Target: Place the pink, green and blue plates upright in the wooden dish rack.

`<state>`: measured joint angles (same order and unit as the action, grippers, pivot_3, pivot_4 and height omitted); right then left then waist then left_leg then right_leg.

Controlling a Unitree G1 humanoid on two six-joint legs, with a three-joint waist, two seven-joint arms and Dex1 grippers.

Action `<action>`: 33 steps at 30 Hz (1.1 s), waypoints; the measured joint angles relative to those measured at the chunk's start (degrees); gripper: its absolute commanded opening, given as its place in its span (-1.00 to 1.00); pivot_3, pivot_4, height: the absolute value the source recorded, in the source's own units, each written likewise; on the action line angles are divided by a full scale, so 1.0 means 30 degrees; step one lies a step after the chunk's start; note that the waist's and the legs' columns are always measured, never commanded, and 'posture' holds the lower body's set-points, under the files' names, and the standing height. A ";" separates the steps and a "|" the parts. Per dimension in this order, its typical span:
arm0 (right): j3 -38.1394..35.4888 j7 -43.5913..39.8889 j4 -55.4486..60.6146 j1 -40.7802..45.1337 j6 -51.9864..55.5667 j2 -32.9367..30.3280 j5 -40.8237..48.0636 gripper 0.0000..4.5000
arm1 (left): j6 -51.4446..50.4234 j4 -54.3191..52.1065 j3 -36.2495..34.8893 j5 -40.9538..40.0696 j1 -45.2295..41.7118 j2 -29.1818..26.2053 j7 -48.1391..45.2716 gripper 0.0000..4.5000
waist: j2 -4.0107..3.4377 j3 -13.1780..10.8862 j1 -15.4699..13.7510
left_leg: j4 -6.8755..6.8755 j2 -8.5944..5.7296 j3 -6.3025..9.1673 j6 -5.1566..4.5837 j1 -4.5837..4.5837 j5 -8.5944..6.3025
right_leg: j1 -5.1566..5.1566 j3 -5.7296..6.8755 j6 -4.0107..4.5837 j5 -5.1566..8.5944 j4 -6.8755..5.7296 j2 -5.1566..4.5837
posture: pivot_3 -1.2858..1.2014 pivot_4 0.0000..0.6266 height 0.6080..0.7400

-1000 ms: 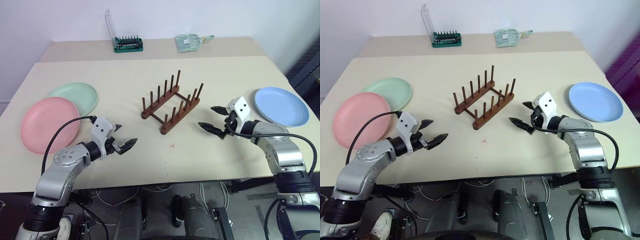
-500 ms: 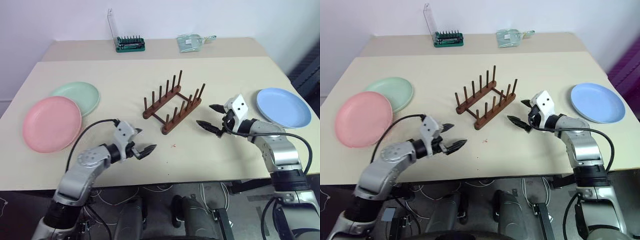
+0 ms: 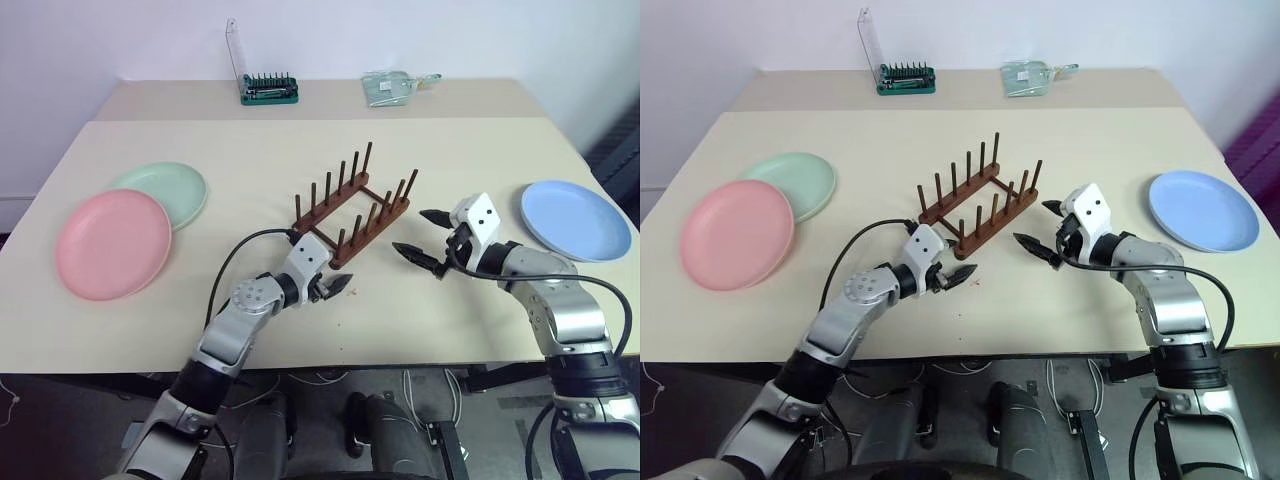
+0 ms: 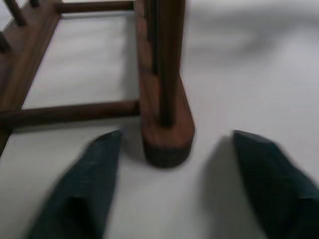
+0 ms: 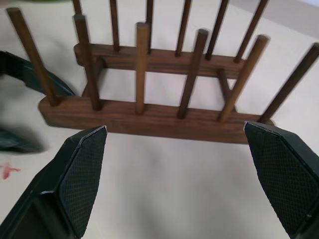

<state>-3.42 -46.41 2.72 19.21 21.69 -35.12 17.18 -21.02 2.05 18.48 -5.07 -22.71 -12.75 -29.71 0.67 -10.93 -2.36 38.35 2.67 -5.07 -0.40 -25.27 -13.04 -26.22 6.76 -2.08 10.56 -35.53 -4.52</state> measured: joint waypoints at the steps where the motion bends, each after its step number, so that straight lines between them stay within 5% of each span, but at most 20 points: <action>1: -0.0003 0.0010 0.0190 -0.0312 0.0093 -0.0104 -0.0014 1.00 | 0.0333 0.0315 -0.0024 0.0038 -0.0089 0.0028 -0.0095 -0.31 | -0.0006 0.0004 0.0006 | 0.0000 0.0000 0.0000 0.0000 0.0001 0.0000 | 0.0000 0.0000 0.0005 0.0003 -0.0001 0.0000 | 0.03 -0.52 0.84; 3: -0.0003 0.0095 0.0332 -0.0768 0.0260 -0.0314 -0.0051 1.00 | 0.0948 0.0691 -0.0070 0.0220 -0.0102 0.0028 -0.0271 -0.67 | -0.0013 0.0009 0.0028 | 0.0000 0.0002 -0.0001 0.0000 0.0003 0.0000 | -0.0002 -0.0001 0.0008 0.0004 -0.0005 0.0000 | 0.03 -0.52 0.84; 10: -0.0029 0.0215 0.1673 -0.2911 0.0539 -0.1550 -0.0486 1.00 | 0.2743 0.1972 -0.0005 0.0278 -0.0581 -0.0305 -0.1862 -0.67 | -0.0069 0.0050 0.0001 | 0.0002 0.0002 0.0005 0.0000 0.0006 0.0000 | 0.0006 0.0000 0.0037 0.0024 -0.0002 0.0001 | 0.03 -0.52 0.84; 21: -0.0387 0.0522 0.2949 -0.5719 0.0302 -0.2459 -0.1265 1.00 | 0.8670 0.9284 0.0562 0.0094 -0.5058 -0.1852 -1.0114 -0.67 | -0.0077 0.0060 0.0013 | 0.0003 0.0003 0.0017 0.0001 -0.0002 -0.0002 | -0.0001 0.0011 0.0053 0.0026 0.0025 0.0033 | 0.03 -0.52 0.84; 27: -0.0692 0.1432 0.4292 -0.6859 0.0749 -0.2148 -0.1185 1.00 | 0.9279 1.1914 -0.0565 -0.0025 -0.6157 -0.1361 -1.0008 0.64 | -0.0071 0.0061 0.0076 | 0.0006 0.0010 0.0023 -0.0001 -0.0004 -0.0002 | -0.0002 0.0010 0.0039 0.0019 0.0021 0.0027 | 0.03 -0.52 0.84; 28: -0.0718 0.1509 0.4370 -0.6926 0.0815 -0.2145 -0.1153 0.76 | 0.9320 1.1928 -0.0709 0.0012 -0.6115 -0.1370 -0.9729 0.66 | -0.0071 0.0061 0.0088 | 0.0006 0.0011 0.0023 -0.0001 -0.0002 -0.0002 | 0.0000 0.0010 0.0033 0.0015 0.0019 0.0032 | 0.03 -0.52 0.84; 33: -0.0742 0.1943 0.4399 -0.6755 0.0923 -0.2139 -0.1335 0.76 | 0.9094 0.9765 -0.1279 0.0020 -0.4297 -0.1615 -0.8717 0.66 | -0.0072 0.0065 0.0114 | 0.0004 0.0022 0.0021 -0.0001 0.0010 -0.0001 | 0.0002 0.0006 0.0033 0.0014 0.0005 0.0039 | 0.03 -0.52 0.84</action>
<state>-5.65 -40.58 15.92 -1.05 24.45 -41.53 13.18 6.27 31.34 14.64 -5.01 -35.60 -17.59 -55.86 0.45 -10.73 -2.02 38.36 2.74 -5.01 -0.40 -25.24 -13.05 -26.22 6.77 -1.98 10.60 -35.51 -4.41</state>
